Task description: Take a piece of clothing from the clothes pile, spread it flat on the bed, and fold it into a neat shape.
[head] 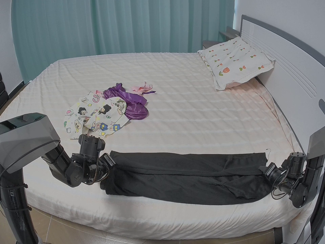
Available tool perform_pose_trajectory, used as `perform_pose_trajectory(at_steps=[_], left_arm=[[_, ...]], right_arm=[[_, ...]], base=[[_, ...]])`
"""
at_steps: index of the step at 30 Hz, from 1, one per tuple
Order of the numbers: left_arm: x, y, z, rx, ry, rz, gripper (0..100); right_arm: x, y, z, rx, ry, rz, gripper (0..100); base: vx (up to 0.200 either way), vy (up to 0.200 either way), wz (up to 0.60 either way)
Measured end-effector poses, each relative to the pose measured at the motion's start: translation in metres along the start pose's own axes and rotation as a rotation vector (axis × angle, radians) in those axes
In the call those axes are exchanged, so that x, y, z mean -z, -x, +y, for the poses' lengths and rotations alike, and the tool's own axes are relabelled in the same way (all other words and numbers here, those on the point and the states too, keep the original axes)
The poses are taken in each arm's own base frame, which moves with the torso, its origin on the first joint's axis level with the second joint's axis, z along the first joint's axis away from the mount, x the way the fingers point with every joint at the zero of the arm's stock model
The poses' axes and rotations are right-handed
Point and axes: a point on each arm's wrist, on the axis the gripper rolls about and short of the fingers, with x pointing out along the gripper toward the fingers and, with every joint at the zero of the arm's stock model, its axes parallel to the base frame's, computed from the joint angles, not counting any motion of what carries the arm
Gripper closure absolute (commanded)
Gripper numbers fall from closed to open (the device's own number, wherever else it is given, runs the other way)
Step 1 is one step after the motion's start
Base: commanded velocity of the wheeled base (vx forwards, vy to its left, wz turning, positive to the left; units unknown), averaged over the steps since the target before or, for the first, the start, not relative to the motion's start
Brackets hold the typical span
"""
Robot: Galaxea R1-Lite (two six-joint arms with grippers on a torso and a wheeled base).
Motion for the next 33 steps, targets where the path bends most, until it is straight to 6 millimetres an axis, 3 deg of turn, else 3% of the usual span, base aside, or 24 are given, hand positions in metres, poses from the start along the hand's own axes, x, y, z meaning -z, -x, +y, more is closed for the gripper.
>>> perform_pose_trajectory(at_steps=[8,17,23,33], left_arm=[[-0.004,0.004,0.000,0.001,0.005,-0.007,0],[-0.022,0.029,-0.004,0.051,-0.001,0.038,0],[-0.019,0.045,0.005,0.048,-0.155,0.131,0],[-0.007,0.060,0.018,0.060,-0.293,0.209,0]], right_arm=[[-0.008,0.009,0.006,-0.025,0.000,-0.036,0],[-0.011,0.026,0.010,-0.038,0.000,-0.055,0],[-0.005,0.040,0.006,-0.013,-0.002,-0.028,0],[-0.006,0.044,0.000,0.024,-0.025,-0.015,0]], base=[[0.000,0.000,0.00],[0.000,0.000,0.00],[0.000,0.000,0.00],[0.000,0.000,0.00]])
